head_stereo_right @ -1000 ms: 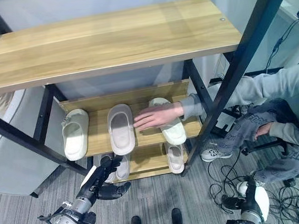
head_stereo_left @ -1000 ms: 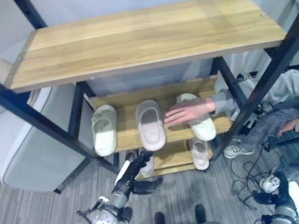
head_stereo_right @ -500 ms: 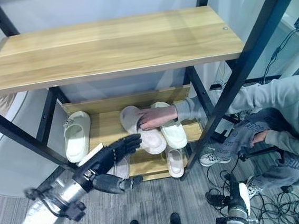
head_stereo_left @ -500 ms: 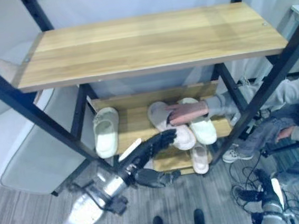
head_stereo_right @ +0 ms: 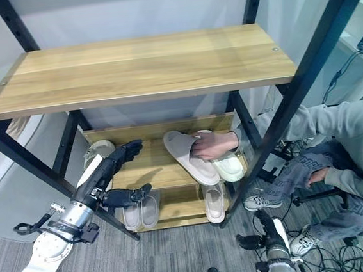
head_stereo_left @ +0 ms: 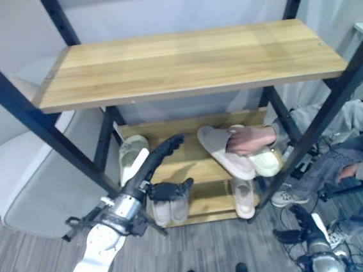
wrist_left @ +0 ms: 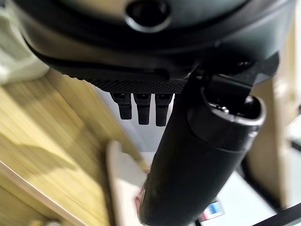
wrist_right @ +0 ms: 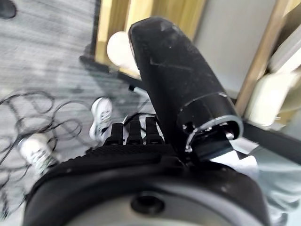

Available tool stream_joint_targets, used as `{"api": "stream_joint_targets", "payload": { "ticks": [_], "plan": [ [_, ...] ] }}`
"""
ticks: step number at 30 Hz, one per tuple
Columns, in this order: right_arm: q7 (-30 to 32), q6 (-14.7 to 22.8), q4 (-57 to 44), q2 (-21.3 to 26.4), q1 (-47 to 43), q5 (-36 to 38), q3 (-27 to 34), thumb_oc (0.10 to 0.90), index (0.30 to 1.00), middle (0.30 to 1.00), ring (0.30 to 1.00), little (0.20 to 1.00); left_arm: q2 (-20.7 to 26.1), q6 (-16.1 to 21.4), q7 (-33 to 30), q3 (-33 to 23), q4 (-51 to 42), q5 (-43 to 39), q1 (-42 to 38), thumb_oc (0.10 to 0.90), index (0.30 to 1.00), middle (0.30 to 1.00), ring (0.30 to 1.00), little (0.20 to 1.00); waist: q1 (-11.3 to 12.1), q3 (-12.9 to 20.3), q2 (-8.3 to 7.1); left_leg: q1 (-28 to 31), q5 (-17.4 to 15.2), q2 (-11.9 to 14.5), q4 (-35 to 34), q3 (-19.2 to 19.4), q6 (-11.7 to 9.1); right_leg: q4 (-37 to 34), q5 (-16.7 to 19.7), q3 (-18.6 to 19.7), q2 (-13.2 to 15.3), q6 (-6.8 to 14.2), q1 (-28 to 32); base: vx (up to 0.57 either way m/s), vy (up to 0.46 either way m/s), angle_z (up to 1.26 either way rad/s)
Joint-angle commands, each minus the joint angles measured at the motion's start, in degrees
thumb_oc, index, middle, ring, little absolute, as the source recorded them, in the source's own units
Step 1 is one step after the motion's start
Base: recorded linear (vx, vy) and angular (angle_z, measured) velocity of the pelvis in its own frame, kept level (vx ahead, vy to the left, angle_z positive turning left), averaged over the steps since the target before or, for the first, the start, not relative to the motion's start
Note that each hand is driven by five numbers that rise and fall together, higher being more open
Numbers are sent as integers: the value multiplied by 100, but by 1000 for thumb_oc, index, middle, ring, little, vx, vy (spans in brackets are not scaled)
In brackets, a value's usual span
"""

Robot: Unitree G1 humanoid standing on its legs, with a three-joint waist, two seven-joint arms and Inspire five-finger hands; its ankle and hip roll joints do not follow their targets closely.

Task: Arrange the slippers neatly on the shoe rack.

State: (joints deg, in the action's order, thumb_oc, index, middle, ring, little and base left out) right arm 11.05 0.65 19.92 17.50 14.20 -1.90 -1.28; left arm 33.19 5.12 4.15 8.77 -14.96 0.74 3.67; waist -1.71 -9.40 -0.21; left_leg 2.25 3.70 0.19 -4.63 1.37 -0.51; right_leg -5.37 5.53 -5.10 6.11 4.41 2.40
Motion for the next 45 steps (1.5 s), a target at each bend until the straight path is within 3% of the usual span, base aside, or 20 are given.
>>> {"api": "stream_joint_targets", "payload": {
  "ticks": [1, 15, 27, 36, 45],
  "plan": [
    [-17, 561, -525, 421, -183, 294, 109, 800, 900, 900, 900, 900, -68, 706, -529, 0, -212, 692, -765, 800, 900, 900, 900, 900, -59, 211, 47, 106, -486, 210, -37, -54, -99, 331, -1023, -138, -53, 202, 438, 0, 0, 0],
    [-226, 885, 81, 436, -510, 669, -441, 800, 900, 900, 900, 900, -187, 803, -833, 301, -52, 1213, -1169, 800, 900, 900, 900, 900, -103, 272, 41, 201, -562, 211, -37, 48, -98, 215, -966, -66, -59, 218, 508, 7, 4, -5],
    [-375, 1068, 591, 498, -723, 941, -584, 800, 900, 900, 900, 900, -344, 774, -950, 818, 426, 1448, -1954, 800, 900, 900, 900, 900, -188, 333, 57, 235, -587, 216, -37, 89, -111, 190, -943, -65, -62, 238, 509, 0, 0, 0],
    [-478, 1113, 789, 531, -753, 914, -655, 800, 900, 900, 900, 900, -344, 778, -946, 887, 511, 1568, -2012, 800, 900, 900, 900, 900, -211, 368, 56, 288, -620, 219, -37, 138, -109, 141, -928, -32, -73, 240, 540, 11, 8, -7],
    [-432, 1202, 726, 575, -799, 840, -725, 800, 900, 900, 900, 900, -541, 745, -1067, 1427, 920, 1745, -2840, 800, 900, 900, 900, 900, -359, 373, 59, 238, -603, 244, -37, 211, -146, 146, -910, -24, -81, 258, 496, 3, -2, -1]
  ]
}}
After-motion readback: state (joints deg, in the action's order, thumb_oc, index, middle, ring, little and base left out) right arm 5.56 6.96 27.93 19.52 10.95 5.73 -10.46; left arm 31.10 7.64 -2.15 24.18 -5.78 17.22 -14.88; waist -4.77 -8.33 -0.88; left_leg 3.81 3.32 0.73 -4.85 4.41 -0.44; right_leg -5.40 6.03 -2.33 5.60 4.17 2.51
